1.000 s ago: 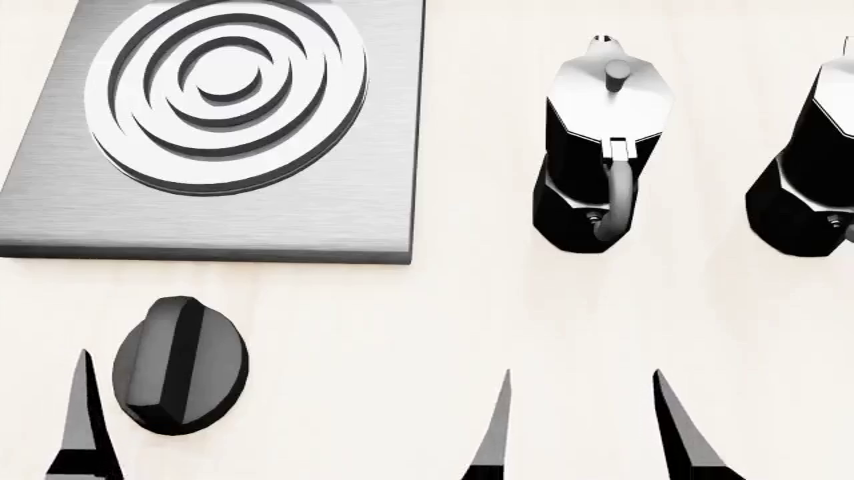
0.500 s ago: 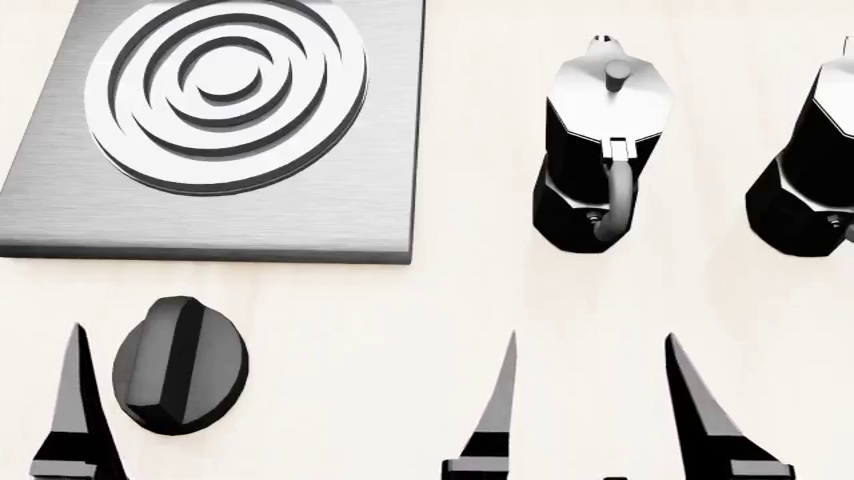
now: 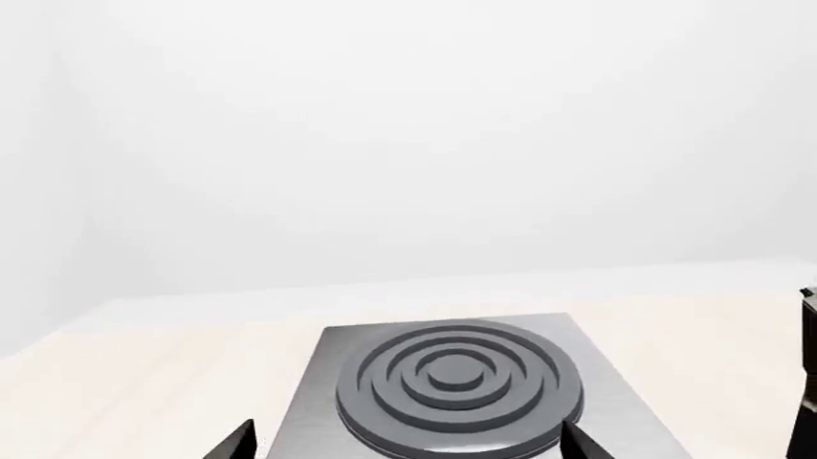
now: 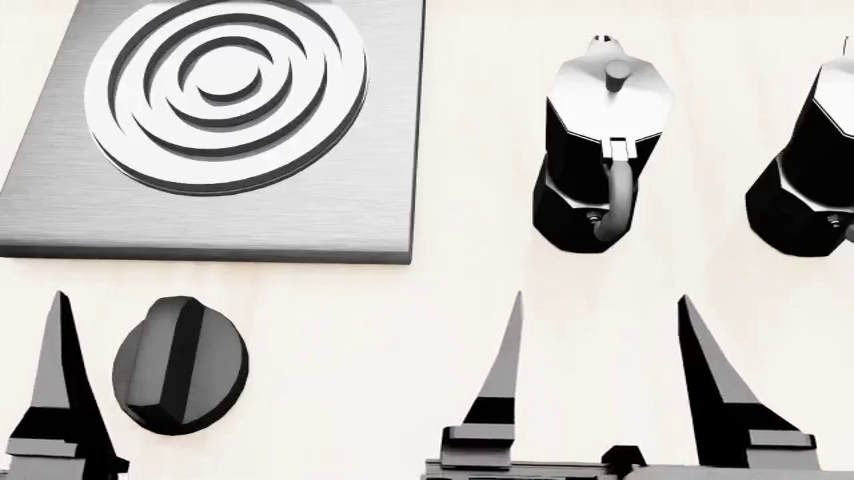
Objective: Turn off the stove.
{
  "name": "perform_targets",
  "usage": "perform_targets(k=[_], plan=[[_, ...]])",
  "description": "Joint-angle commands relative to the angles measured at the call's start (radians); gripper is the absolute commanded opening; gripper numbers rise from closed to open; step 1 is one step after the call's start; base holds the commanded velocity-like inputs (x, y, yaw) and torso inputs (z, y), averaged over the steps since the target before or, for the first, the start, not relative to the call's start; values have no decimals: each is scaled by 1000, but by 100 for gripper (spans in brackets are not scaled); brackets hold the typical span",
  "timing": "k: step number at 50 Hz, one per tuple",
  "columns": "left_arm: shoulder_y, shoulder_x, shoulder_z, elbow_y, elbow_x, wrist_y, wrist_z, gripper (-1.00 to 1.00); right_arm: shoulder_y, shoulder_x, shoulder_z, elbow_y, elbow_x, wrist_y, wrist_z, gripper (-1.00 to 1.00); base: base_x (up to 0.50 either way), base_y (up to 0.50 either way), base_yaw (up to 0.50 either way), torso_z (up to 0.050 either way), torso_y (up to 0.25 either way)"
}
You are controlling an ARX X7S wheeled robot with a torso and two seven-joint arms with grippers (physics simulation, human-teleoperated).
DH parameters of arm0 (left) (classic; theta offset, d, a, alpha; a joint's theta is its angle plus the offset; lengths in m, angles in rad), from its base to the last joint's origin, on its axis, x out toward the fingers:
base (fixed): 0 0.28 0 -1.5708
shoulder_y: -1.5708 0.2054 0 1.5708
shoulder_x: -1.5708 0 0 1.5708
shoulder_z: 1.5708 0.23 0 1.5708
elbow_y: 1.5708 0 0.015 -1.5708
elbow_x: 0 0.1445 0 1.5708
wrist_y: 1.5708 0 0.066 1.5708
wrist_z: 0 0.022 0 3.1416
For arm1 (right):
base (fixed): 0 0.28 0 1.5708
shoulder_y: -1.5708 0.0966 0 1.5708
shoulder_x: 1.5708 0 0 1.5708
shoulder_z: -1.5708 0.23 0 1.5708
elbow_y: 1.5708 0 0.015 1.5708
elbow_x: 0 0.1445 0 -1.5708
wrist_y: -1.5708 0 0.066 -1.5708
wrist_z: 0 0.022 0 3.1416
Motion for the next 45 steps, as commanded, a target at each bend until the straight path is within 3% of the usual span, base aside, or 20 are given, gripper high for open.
perform_targets(k=[1, 45], plan=[[-32, -4, -2, 28, -11, -32, -6, 100, 31, 5, 11, -31, 20, 32, 13, 100, 0, 0, 0, 0, 0], [-229, 1, -19, 49, -65, -165, -23, 100, 235, -14, 37, -80, 127, 166, 58, 100, 0, 0, 0, 0, 0]])
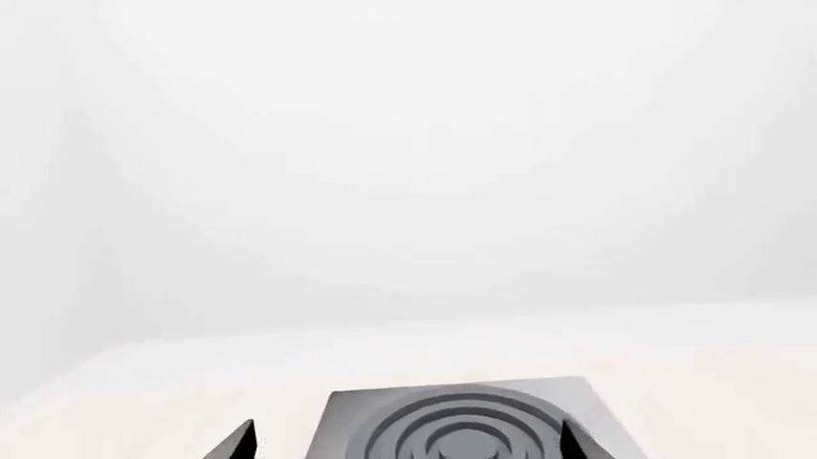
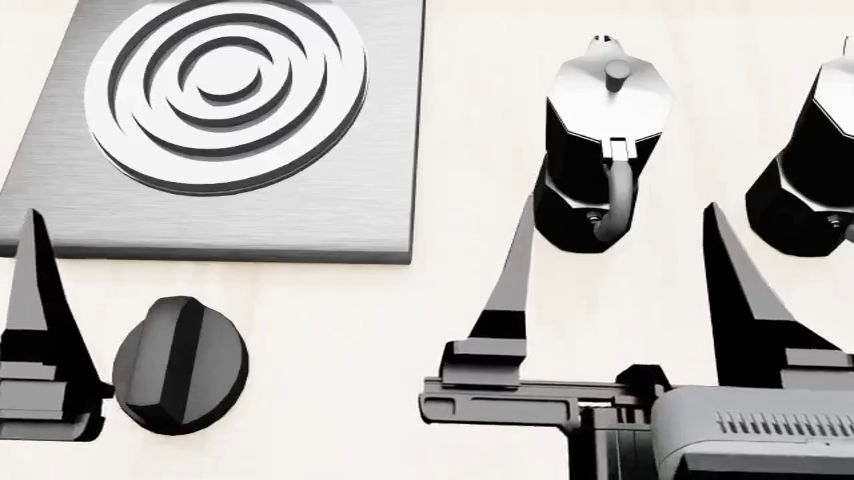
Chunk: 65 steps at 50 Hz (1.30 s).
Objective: Turn off the stove.
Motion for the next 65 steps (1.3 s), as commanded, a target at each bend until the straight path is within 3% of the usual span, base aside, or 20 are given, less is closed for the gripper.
perform_targets(k=[1, 65], plan=[[-51, -4, -9, 17, -15, -40, -6, 100, 53, -12, -1, -3, 24, 27, 10, 100, 0, 0, 0, 0, 0], [-313, -8, -64, 42, -143, -204, -36, 100, 298, -15, 32, -58, 168, 178, 96, 100, 0, 0, 0, 0, 0]])
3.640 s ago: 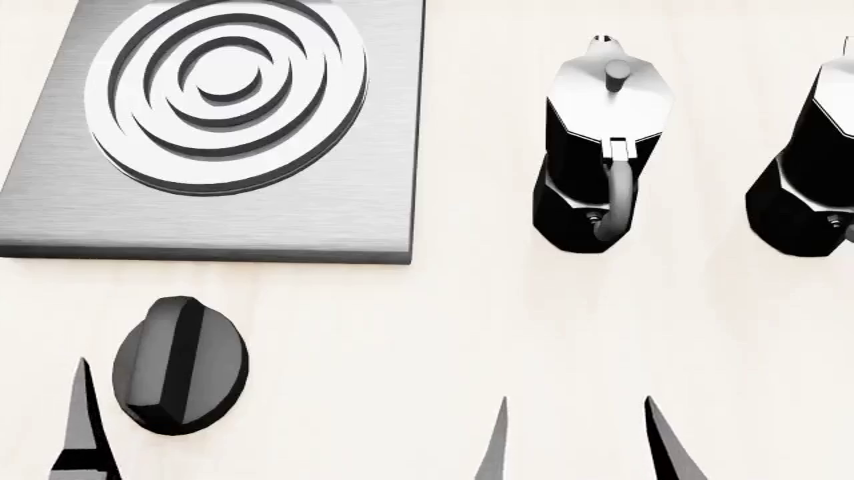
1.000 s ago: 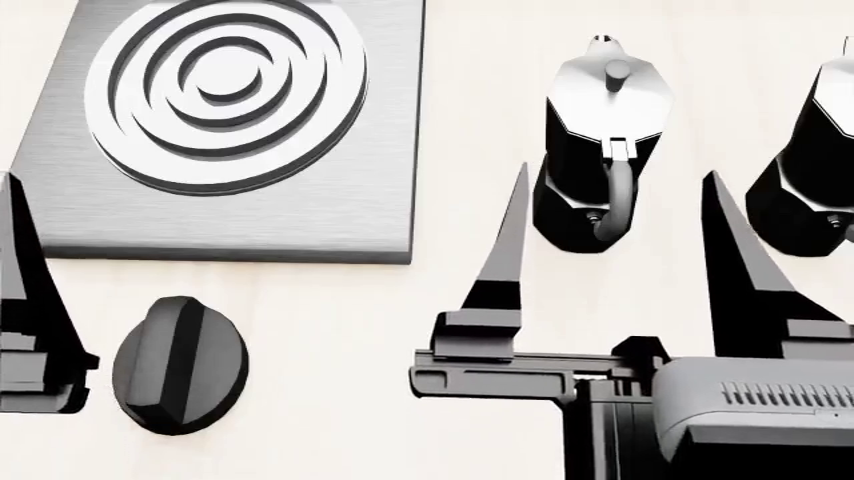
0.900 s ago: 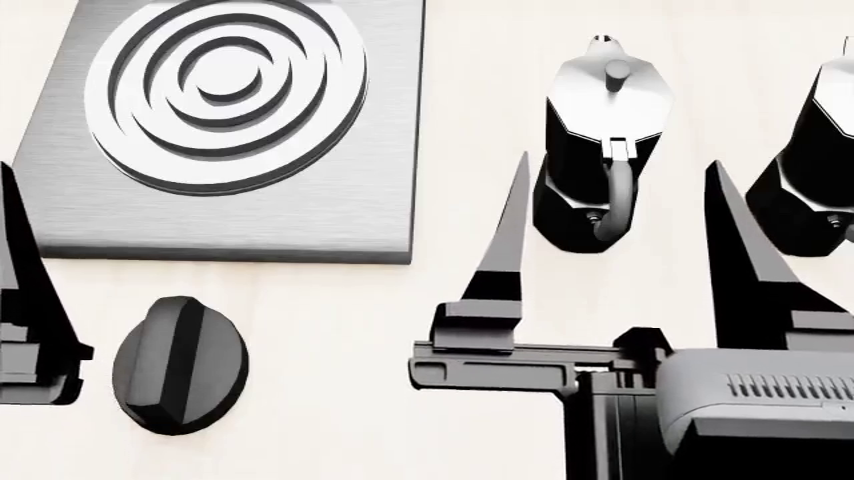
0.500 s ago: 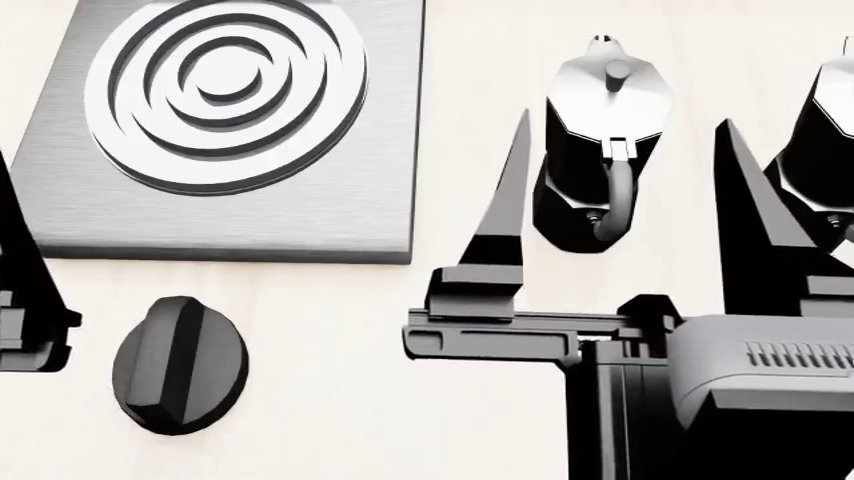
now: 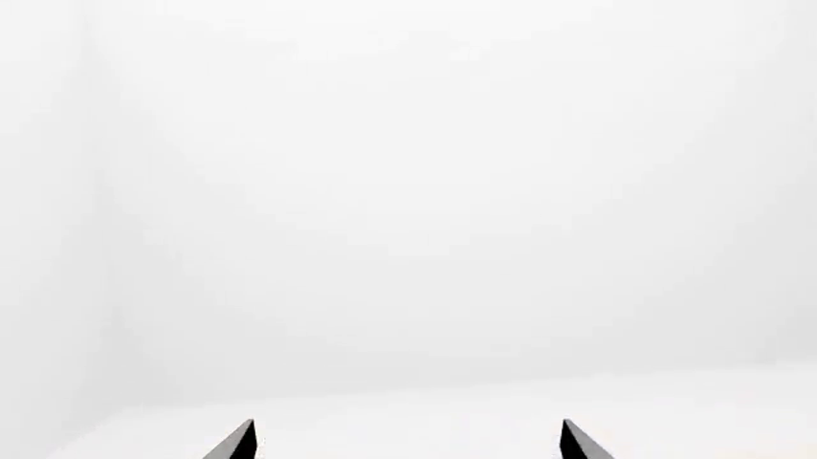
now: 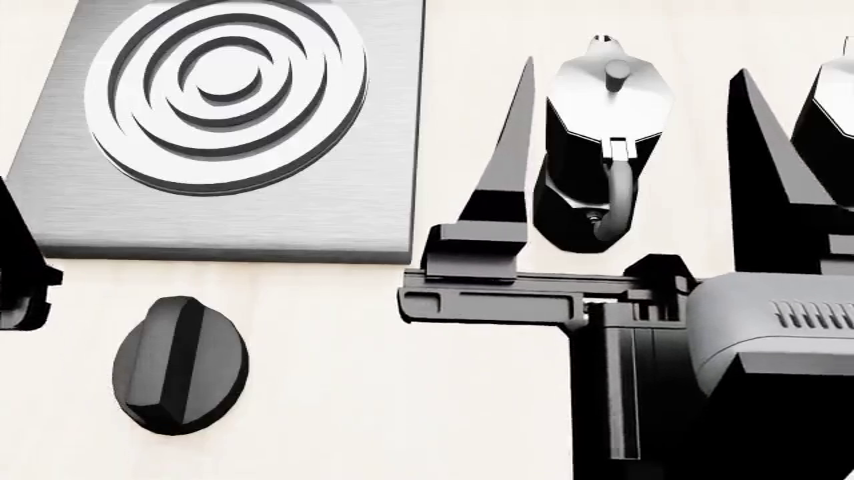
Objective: Turn off the stove.
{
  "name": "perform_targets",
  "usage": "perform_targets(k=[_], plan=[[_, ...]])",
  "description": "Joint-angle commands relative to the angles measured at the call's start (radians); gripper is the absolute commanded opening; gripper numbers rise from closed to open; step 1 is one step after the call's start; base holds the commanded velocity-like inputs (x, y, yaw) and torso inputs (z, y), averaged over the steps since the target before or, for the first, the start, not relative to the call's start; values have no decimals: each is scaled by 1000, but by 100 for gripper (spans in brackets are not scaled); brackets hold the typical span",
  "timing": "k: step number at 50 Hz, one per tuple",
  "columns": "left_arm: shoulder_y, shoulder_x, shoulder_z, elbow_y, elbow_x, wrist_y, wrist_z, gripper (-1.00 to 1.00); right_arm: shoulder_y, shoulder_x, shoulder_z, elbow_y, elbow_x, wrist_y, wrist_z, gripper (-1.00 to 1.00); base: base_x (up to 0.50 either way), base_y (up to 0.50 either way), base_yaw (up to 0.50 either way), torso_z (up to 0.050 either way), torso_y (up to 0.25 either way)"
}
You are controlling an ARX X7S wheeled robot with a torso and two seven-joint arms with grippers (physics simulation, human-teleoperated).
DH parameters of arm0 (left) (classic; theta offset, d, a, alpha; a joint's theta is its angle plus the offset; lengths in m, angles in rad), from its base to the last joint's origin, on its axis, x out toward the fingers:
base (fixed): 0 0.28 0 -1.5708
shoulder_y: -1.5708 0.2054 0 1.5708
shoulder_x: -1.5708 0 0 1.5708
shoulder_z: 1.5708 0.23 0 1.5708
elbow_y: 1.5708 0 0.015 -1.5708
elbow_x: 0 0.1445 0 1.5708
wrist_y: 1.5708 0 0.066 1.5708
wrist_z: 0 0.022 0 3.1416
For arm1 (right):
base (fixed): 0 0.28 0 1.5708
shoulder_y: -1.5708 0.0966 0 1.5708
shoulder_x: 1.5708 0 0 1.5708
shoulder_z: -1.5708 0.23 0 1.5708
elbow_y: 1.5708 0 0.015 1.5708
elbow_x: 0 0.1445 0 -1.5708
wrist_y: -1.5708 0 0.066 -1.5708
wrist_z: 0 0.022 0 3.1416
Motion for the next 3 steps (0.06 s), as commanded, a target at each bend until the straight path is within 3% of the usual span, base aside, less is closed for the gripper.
perform_targets(k=[1, 3], plan=[[-47, 1, -12, 3, -28, -30, -7, 100, 37, 3, 5, -6, 24, 20, 14, 100, 0, 0, 0, 0, 0], [-60, 2, -13, 0, -32, -35, -7, 100, 45, 3, 7, -3, 28, 22, 15, 100, 0, 0, 0, 0, 0]])
